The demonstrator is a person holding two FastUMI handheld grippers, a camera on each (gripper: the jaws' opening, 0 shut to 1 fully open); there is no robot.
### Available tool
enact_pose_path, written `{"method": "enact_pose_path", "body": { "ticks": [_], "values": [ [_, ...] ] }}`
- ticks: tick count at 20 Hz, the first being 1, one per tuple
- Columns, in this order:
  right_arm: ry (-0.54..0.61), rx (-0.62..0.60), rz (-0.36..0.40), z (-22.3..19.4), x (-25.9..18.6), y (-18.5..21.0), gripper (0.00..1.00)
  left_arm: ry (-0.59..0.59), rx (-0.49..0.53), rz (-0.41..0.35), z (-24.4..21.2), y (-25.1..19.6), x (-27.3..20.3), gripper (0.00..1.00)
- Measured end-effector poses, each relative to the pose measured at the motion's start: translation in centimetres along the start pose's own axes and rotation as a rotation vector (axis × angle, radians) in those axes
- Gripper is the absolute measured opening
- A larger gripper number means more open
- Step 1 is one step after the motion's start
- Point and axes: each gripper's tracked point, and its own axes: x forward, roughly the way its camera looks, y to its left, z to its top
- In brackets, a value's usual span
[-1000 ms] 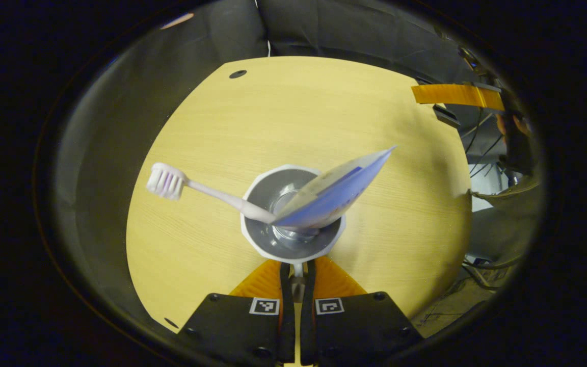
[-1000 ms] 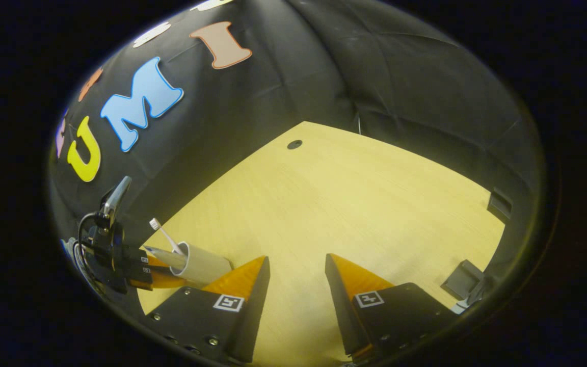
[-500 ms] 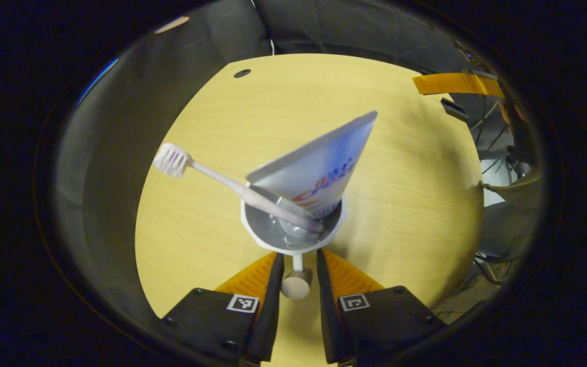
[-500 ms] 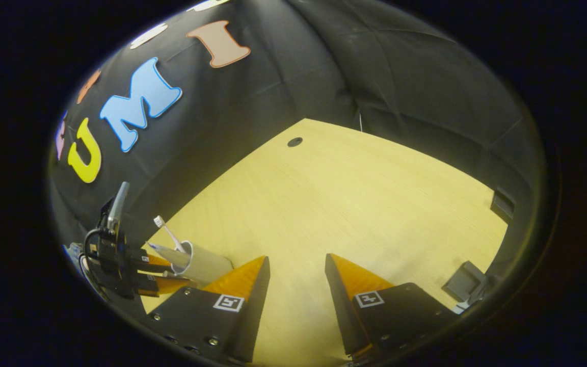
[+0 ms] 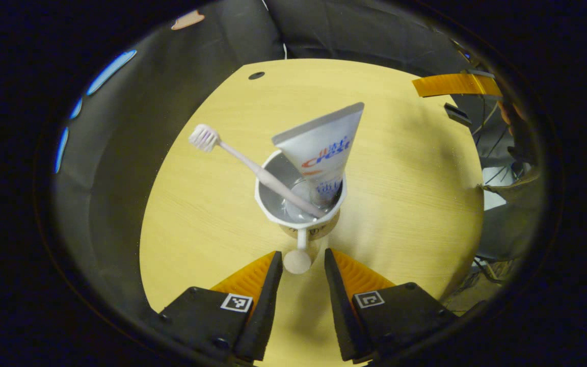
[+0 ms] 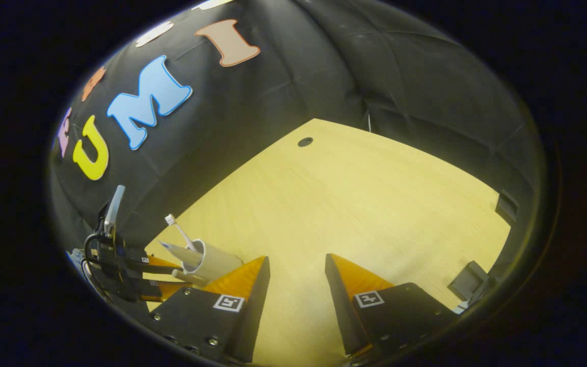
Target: Put the toothbrush and toothpaste on the desktop into the cup, then pick up the cup and place it on the coaster on the desktop.
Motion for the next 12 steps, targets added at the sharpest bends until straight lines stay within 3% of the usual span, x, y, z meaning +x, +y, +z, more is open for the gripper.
{"method": "enact_pose_path", "body": {
  "ticks": [6, 7, 8, 9, 12],
  "values": [
    [0.019, -0.102, 0.065, -0.2, -0.8, 4.0, 0.64, -0.034, -0.137, 0.056, -4.1, 0.4, -2.1, 0.72],
    [0.019, -0.123, 0.079, -0.1, -0.9, 4.8, 0.56, -0.046, -0.168, 0.071, -4.8, 0.4, -2.7, 0.72],
    [0.02, -0.143, 0.096, 0.1, -1.0, 5.8, 0.64, -0.06, -0.198, 0.089, -5.6, 0.5, -3.4, 0.45],
    [0.018, -0.165, 0.114, 0.3, -1.1, 6.8, 0.64, -0.08, -0.232, 0.111, -6.3, 0.5, -4.1, 0.72],
    [-0.005, -0.245, 0.171, 1.3, -1.5, 10.1, 0.64, -0.154, -0.332, 0.193, -7.4, 0.8, -7.2, 0.72]
  ]
}}
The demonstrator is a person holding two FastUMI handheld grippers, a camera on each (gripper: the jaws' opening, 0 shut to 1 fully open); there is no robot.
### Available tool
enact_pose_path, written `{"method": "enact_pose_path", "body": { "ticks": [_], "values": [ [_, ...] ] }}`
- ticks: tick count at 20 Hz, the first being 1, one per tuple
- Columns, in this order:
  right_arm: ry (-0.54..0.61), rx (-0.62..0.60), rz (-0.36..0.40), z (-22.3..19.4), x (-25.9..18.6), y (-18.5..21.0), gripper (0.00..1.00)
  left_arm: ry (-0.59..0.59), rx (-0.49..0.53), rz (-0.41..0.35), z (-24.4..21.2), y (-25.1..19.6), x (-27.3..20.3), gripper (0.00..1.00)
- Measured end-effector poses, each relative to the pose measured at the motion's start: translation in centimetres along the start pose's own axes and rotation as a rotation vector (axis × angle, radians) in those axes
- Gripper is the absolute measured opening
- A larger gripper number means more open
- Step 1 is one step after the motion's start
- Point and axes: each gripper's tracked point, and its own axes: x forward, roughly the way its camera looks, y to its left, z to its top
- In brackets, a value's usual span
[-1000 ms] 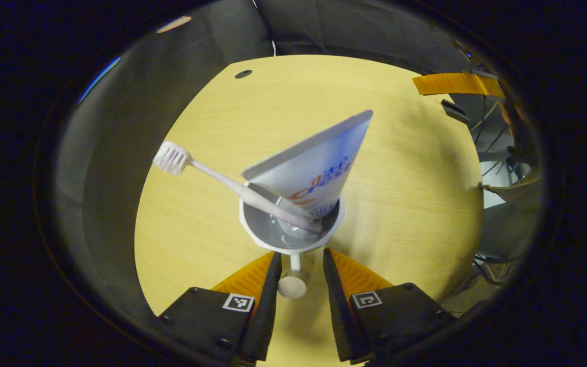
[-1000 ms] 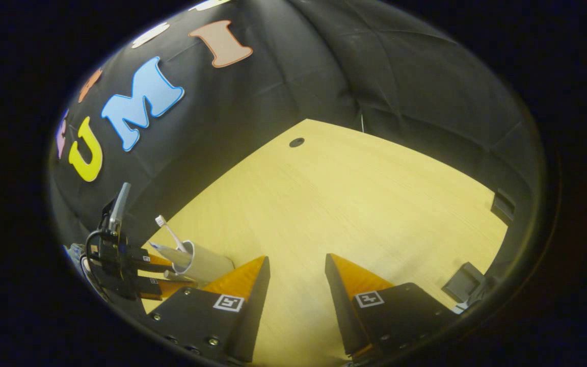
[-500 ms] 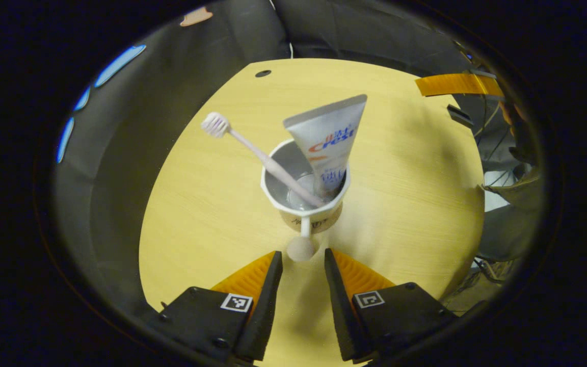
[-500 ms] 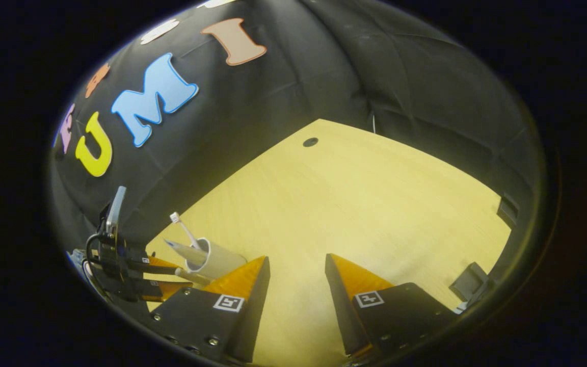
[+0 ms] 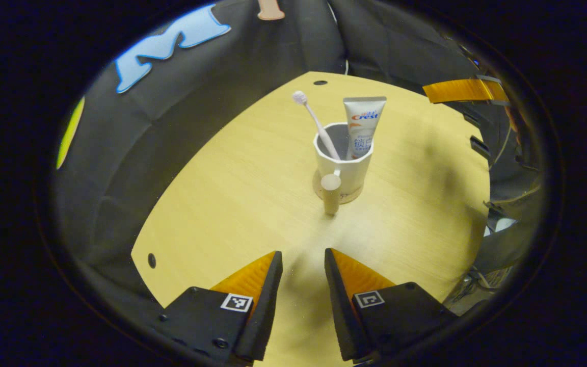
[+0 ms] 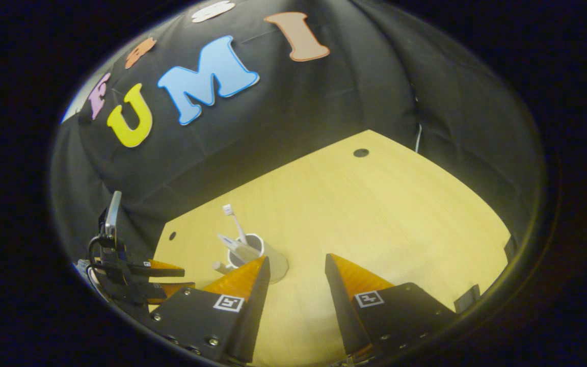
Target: Put the toothbrush and toothpaste on the desktop into the cup, then pick up the cup and place it on the coaster on the desktop.
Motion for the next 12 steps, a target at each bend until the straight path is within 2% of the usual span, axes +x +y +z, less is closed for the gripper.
{"method": "enact_pose_path", "body": {
  "ticks": [5, 6, 7, 8, 9, 10, 11, 12],
  "values": [
    [-0.075, -0.121, 0.104, 3.7, -0.4, 5.7, 0.64, -0.198, -0.202, 0.138, 2.0, 0.8, -6.6, 0.72],
    [-0.089, -0.148, 0.121, 4.3, -0.6, 6.9, 0.72, -0.245, -0.25, 0.165, 3.0, 0.8, -8.1, 0.72],
    [-0.108, -0.17, 0.138, 4.8, -1.0, 7.9, 0.72, -0.283, -0.285, 0.188, 3.9, 0.8, -9.5, 0.72],
    [-0.127, -0.192, 0.154, 5.4, -1.4, 8.9, 0.64, -0.325, -0.32, 0.223, 4.6, 1.1, -10.8, 0.58],
    [-0.147, -0.213, 0.167, 6.1, -1.8, 9.9, 0.55, -0.366, -0.351, 0.255, 5.5, 1.4, -11.8, 0.58],
    [-0.165, -0.232, 0.181, 6.5, -2.4, 10.6, 0.64, -0.405, -0.384, 0.284, 6.5, 1.6, -13.2, 0.58],
    [-0.183, -0.252, 0.19, 7.0, -3.0, 11.6, 0.64, -0.445, -0.413, 0.315, 7.6, 2.0, -14.5, 0.72],
    [-0.206, -0.271, 0.198, 7.7, -3.7, 12.4, 0.64, -0.488, -0.434, 0.35, 8.8, 2.3, -16.2, 0.43]
  ]
}}
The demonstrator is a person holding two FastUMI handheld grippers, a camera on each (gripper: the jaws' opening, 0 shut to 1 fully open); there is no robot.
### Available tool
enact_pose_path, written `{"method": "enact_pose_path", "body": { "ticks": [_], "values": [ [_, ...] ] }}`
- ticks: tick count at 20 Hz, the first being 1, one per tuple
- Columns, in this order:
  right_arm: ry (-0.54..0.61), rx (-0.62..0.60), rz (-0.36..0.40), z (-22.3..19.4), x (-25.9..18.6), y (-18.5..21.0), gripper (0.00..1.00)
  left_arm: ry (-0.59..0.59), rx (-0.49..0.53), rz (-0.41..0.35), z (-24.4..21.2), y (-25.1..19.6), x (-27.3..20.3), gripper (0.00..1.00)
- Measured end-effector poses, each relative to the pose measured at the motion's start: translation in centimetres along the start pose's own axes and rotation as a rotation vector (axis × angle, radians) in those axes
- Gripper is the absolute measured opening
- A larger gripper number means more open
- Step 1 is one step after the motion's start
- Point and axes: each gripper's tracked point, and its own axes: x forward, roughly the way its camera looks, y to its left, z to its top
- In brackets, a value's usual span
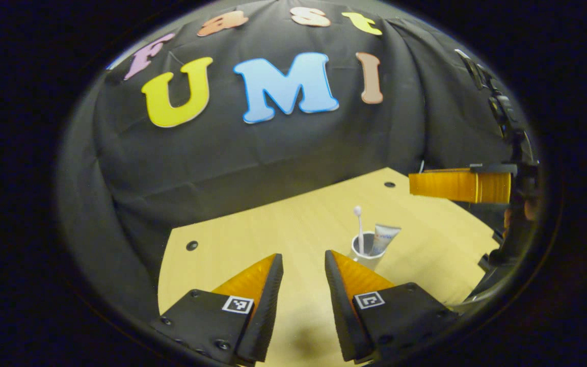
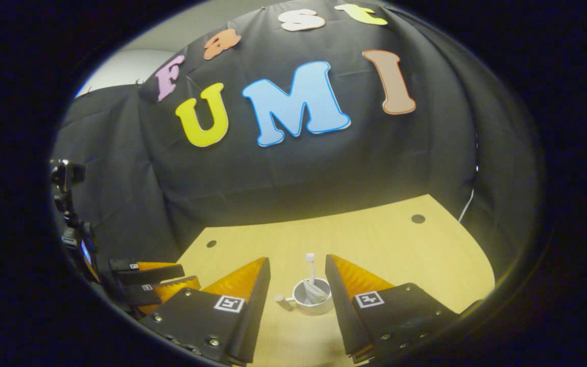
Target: Put the toothbrush and toothpaste on the desktop into the cup, then pick up the cup and place it on the coaster on the desktop.
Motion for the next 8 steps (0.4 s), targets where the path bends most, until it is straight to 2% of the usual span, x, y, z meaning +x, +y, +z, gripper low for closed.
{"method": "enact_pose_path", "body": {
  "ticks": [2, 6, 7, 8],
  "values": [
    [-0.056, -0.037, 0.011, 2.3, -0.8, 1.1, 0.64, -0.095, -0.035, 0.054, 3.8, 0.4, -1.7, 0.72],
    [-0.14, -0.103, 0.023, 6.0, -1.8, 2.6, 0.64, -0.241, -0.072, 0.106, 8.9, 1.0, -4.3, 0.43],
    [-0.155, -0.106, 0.029, 6.8, -1.8, 3.0, 0.63, -0.263, -0.075, 0.11, 9.4, 0.8, -4.8, 0.43],
    [-0.166, -0.1, 0.03, 7.4, -2.0, 3.1, 0.63, -0.282, -0.076, 0.114, 9.9, 0.7, -5.3, 0.72]
  ]
}}
